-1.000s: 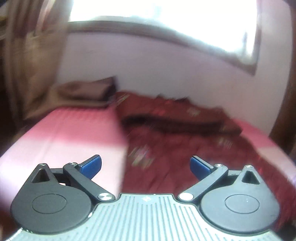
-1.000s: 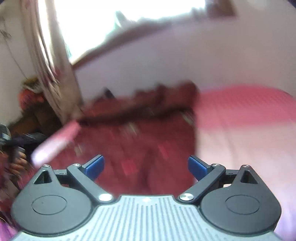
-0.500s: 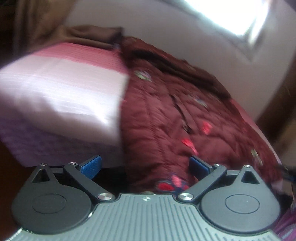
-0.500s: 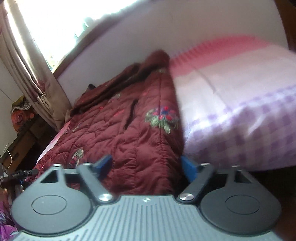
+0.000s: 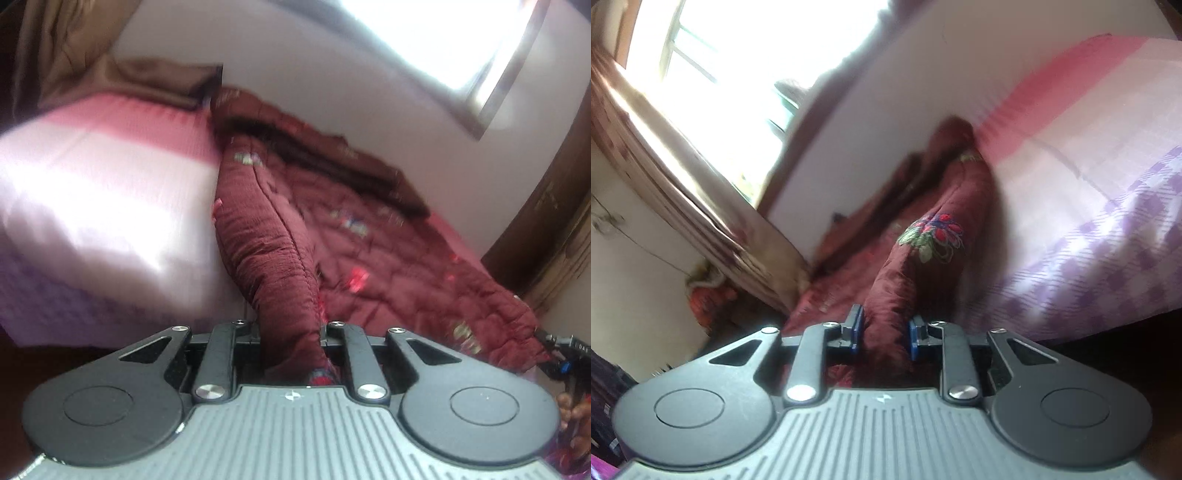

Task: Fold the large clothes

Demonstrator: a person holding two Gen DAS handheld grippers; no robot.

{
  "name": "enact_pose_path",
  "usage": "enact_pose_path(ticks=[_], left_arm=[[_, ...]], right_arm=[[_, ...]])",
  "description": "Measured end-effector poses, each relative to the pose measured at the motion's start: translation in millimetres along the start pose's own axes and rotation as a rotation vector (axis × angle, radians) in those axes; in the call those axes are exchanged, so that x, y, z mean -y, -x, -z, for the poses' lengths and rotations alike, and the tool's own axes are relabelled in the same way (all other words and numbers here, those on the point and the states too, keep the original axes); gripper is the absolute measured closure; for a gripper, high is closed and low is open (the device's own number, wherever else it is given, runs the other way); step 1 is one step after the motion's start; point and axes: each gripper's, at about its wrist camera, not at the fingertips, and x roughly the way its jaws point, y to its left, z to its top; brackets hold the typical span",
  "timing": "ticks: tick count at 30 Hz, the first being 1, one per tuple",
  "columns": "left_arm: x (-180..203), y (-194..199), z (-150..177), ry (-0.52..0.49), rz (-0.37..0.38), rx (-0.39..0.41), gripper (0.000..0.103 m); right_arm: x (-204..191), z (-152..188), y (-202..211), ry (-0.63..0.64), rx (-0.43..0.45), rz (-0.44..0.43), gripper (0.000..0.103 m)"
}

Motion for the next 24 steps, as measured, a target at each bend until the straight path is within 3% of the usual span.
enact_pose_path(ticks=[6,9,11,12,14,15,16,17,19,21,24], left_arm=[[8,24,-4,0.037,0.004,0.034,0.085],[10,25,-2,-0.007,-0.017,0.043,0.085],[5,19,2,-0.010,-0.007,0.046,0.082],[5,16,4,-0.031,-0.023,0.050,0.080],[2,14,10,-0.063,-0.044,0.055,0.066],[1,12,11,-0.069,-0.051,0.053,0.062],[-2,11,13,-0.073,-0.051,0.050,0.049],[-4,10,15,-0.075,-0.053,0.055,0.031],[-12,12,18,-0.067,-0.085,0.088,0.009],[-25,13,19,-0.037,-0.092,0.118,0.003],[-47,4,18,0.040,-0.072,0.061,0.001]], right_arm=[[-19,9,29,-0.024,0.070,-0.067,0.091],[-26,9,34,0.070,0.060,0.024,0.090],[-15,4,40,0.042,0.058,0.061,0.088],[-12,3,42,0.048,0.060,0.108,0.082],[-7,1,48,0.075,0.067,0.203,0.047],[-1,-1,49,0.072,0.059,0.211,0.011],[4,-1,50,0.059,0.061,0.213,0.000],[9,0,51,0.047,0.077,0.224,0.000],[20,0,47,0.031,0.069,0.240,0.000],[35,2,39,0.001,0.031,0.258,0.000],[52,9,29,-0.048,-0.001,0.238,0.000]])
